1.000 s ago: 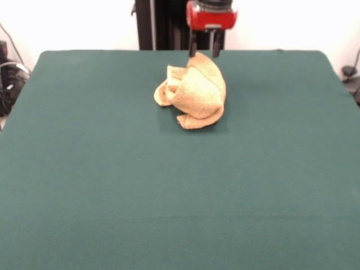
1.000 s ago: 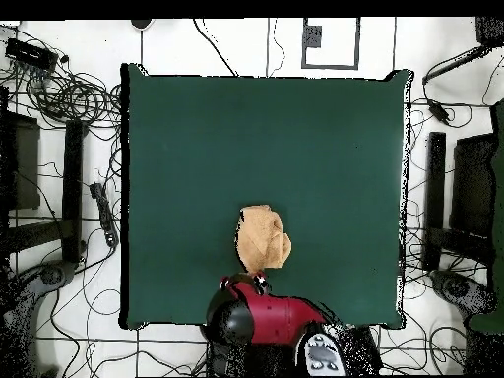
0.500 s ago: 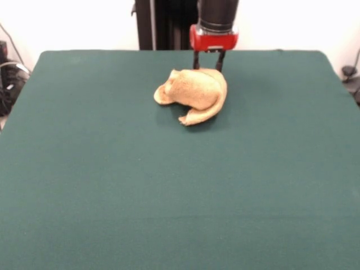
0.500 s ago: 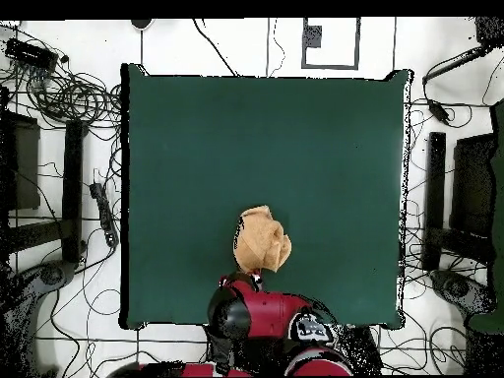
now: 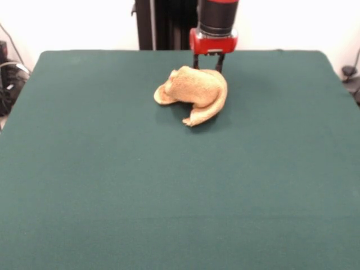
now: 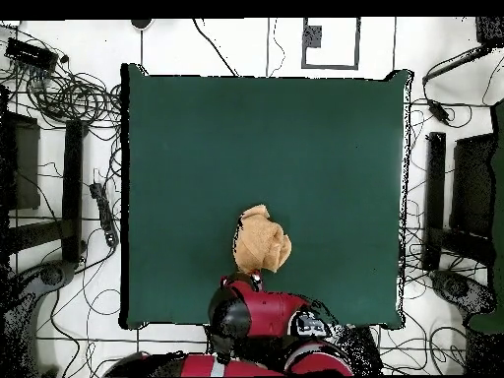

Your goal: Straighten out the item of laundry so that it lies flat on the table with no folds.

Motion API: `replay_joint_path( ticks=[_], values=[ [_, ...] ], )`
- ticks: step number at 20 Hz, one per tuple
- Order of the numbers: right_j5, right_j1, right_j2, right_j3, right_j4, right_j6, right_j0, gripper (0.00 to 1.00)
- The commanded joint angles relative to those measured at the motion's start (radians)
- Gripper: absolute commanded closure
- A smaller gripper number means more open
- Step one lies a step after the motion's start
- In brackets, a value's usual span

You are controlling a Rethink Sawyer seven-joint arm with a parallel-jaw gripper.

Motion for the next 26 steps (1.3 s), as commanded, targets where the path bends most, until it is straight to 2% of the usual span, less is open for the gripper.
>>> replay_joint_path(
  ticks=[1, 5, 8, 17, 26],
  values=[
    [-0.034, 0.009, 0.04, -0.073, 0.083, 0.219, 0.054, 1.0],
    [-0.035, 0.003, 0.007, -0.071, 0.101, 0.224, 0.092, 1.0],
    [-0.007, -0.007, 0.04, -0.037, 0.121, 0.248, 0.084, 1.0],
    [0.029, -0.085, 0.06, 0.072, 0.225, 0.318, 0.156, 1.0],
    [0.001, -0.098, 0.089, 0.143, 0.355, 0.381, 0.22, 1.0]
  ],
)
